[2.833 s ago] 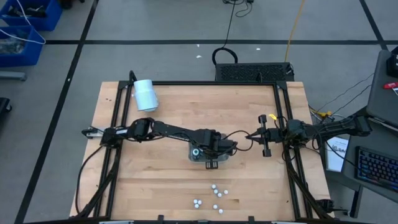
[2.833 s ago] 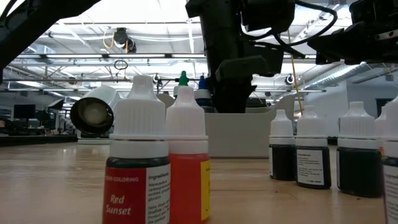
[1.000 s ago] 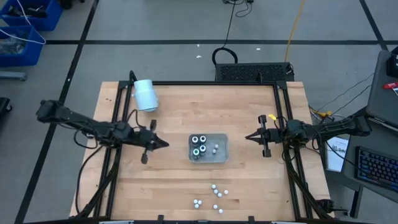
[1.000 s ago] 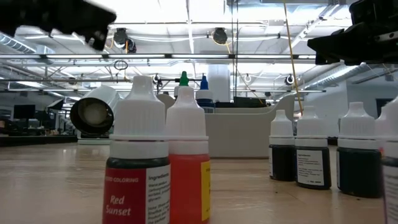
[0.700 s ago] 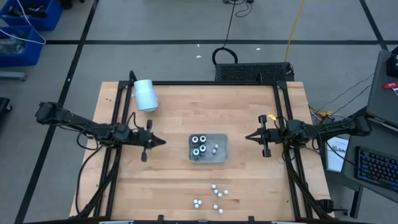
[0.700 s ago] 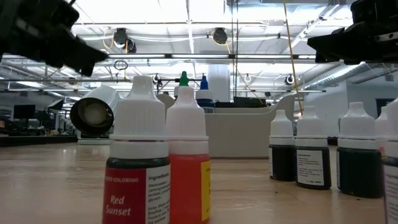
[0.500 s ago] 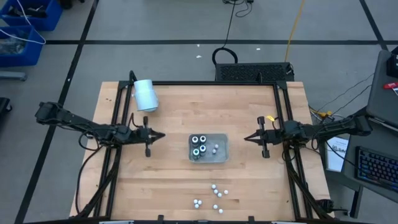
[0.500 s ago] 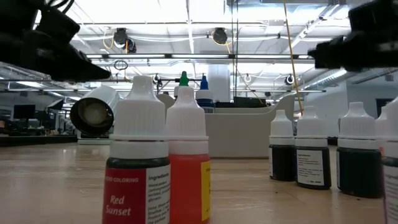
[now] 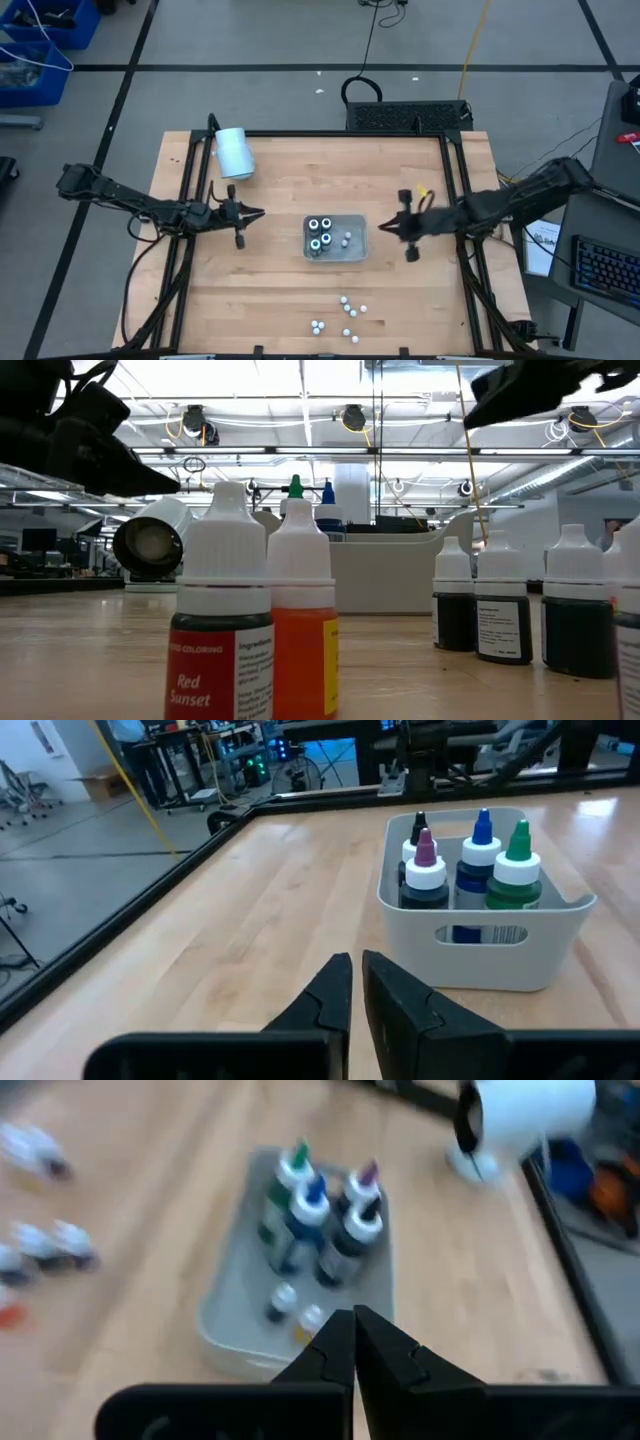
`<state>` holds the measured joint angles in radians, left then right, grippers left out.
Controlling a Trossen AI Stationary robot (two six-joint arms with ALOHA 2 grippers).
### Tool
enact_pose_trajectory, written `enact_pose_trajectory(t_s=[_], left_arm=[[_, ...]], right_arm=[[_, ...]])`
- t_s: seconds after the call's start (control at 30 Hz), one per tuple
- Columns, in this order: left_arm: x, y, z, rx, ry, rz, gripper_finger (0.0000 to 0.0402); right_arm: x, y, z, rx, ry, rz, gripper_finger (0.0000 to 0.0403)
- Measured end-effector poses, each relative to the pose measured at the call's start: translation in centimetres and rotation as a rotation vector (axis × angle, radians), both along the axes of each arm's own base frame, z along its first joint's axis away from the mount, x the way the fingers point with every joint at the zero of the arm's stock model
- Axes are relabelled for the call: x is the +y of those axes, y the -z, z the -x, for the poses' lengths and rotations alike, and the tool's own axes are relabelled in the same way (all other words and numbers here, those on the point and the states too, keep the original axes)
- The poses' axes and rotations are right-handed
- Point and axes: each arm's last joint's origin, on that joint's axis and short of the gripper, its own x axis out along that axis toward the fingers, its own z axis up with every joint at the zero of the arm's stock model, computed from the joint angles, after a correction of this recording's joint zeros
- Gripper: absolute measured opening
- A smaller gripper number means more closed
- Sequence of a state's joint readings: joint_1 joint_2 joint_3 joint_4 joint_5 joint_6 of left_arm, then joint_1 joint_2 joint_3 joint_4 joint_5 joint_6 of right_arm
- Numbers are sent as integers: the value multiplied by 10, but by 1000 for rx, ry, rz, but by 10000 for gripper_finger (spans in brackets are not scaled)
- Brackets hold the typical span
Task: Pick & Place food coloring
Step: Put the small orange food coloring bottle into the bin
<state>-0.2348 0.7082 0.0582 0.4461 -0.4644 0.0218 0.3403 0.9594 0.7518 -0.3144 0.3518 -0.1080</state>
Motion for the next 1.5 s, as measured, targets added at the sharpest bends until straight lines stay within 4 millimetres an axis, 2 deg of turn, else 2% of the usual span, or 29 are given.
enact_pose_trajectory(t_s=[0.1, 0.27, 0.37, 0.47, 0.6, 0.77, 0.93, 1.1, 1.5], left_arm=[[0, 0, 0, 3, -1, 4, 36], [0, 0, 0, 6, 3, -17, 37], [0, -1, 0, 4, 21, -47, 37], [-1, -1, 0, 6, 25, -52, 37], [-1, -1, 0, -1, 25, -53, 37], [-1, -3, -1, -16, 33, -70, 37], [-1, -3, -1, -16, 32, -68, 37], [-1, -3, -1, -17, 32, -67, 37], [-1, -4, -1, -19, 31, -59, 37]], right_arm=[[19, -3, -20, 139, 62, 90, 0], [63, -4, -55, 277, 21, 58, 0], [87, -3, -68, 338, -6, 27, 7], [108, 4, -79, 397, -52, -16, 30], [129, 17, -91, 451, -103, -42, 84], [143, 38, -94, 527, -135, -47, 151], [153, 48, -99, 518, -124, -110, 185], [162, 55, -103, 500, -136, -162, 191], [179, 79, -103, 529, -137, -161, 181]])
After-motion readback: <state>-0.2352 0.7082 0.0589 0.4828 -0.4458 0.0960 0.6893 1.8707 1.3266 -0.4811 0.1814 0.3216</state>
